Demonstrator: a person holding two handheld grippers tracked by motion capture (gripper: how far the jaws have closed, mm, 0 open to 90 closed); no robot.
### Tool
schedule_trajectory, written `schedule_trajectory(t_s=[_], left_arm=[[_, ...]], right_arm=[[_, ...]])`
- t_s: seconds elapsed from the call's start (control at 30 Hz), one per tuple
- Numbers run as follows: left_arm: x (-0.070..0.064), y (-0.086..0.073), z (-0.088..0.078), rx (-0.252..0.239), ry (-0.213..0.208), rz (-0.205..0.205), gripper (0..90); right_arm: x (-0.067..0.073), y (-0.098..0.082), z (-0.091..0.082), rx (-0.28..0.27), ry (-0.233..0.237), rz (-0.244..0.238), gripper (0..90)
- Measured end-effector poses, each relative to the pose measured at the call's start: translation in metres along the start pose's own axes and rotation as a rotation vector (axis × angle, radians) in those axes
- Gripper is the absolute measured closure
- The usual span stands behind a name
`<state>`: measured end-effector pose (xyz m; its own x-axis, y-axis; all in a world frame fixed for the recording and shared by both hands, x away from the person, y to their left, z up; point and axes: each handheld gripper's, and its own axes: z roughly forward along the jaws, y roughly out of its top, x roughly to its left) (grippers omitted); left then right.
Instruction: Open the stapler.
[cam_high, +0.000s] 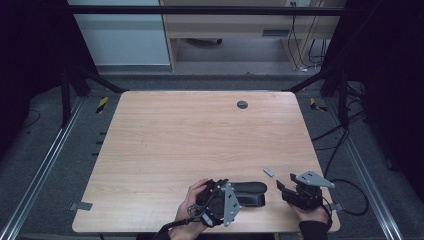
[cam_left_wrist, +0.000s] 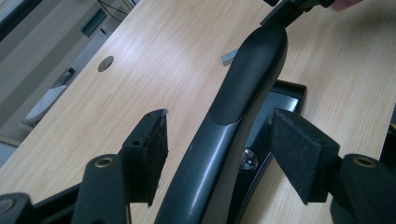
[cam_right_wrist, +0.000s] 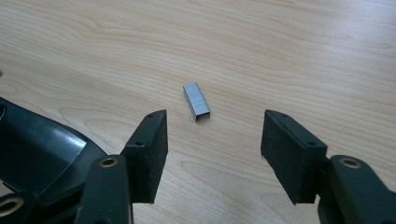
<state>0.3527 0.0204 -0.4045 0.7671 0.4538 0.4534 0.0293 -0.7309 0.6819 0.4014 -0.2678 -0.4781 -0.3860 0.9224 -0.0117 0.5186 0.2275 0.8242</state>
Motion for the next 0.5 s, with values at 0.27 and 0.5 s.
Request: schedule_trajectory(t_s=[0.27,0.5], left_arm=[[-0.009,0.005,0.010,0.018,0.024,0.043,36.3],[-0.014,0.011,0.015,0.018,0.043,0.072,37.1]], right_arm=[[0.000,0.000,0.000,0.000,-0.002,-0.005,41.5],[0.000,0.000,0.000,0.000,0.000,-0.002,41.8]])
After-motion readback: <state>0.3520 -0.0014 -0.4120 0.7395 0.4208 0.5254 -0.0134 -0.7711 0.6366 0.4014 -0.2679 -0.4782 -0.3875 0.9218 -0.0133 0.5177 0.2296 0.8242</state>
